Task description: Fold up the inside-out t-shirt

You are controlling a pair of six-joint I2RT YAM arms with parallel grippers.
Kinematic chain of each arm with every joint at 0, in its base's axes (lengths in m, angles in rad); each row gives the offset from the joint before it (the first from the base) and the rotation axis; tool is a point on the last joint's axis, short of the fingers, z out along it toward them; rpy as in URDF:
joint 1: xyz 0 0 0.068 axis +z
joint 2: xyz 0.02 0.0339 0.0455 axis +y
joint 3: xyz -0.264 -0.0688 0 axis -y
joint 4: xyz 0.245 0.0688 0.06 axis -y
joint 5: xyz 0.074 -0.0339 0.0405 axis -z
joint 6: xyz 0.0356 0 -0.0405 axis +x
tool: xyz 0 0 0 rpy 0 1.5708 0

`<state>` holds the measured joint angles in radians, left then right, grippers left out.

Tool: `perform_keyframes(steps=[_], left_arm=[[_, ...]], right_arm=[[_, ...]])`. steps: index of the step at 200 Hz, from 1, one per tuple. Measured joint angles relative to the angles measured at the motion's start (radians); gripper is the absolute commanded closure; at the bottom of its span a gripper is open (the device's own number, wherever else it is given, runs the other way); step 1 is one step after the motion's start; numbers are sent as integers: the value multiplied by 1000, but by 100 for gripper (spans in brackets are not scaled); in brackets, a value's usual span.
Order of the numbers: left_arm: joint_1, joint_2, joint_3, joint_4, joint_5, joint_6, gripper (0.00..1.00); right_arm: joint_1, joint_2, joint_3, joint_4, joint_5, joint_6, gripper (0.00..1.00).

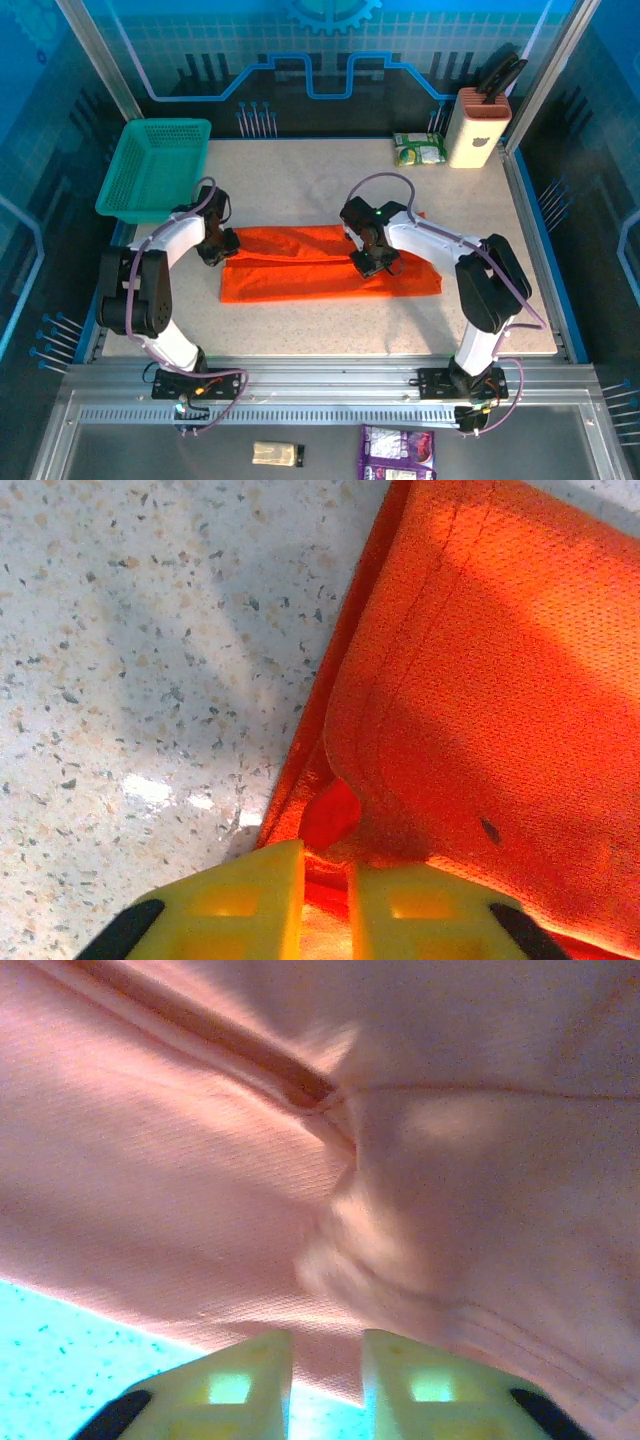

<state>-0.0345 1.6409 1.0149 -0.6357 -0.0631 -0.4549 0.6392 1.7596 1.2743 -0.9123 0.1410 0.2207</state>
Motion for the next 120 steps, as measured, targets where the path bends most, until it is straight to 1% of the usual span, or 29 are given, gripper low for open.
perform_keyframes(steps=[19, 33, 53, 68, 81, 96, 120], left_arm=[[0, -17, 0, -10, 8, 8, 70], [0, -47, 1, -21, 15, 8, 69], [-6, -97, 15, -34, 39, 8, 68], [-30, -125, 36, -32, 69, 0, 67], [-74, -131, 59, -26, 101, -18, 67], [-146, -125, 83, -6, 143, -43, 67], [-270, -81, 127, 36, 208, -92, 67]], right_arm=[[-18, -18, -1, 8, -50, 10, 62], [-51, -56, -15, 27, -90, 18, 61], [-134, -145, -70, 62, -137, 42, 60], [-220, -216, -136, 94, -177, 66, 60], [-307, -262, -202, 128, -217, 90, 60], [-423, -299, -293, 176, -280, 117, 61], [-590, -310, -416, 240, -389, 147, 61]])
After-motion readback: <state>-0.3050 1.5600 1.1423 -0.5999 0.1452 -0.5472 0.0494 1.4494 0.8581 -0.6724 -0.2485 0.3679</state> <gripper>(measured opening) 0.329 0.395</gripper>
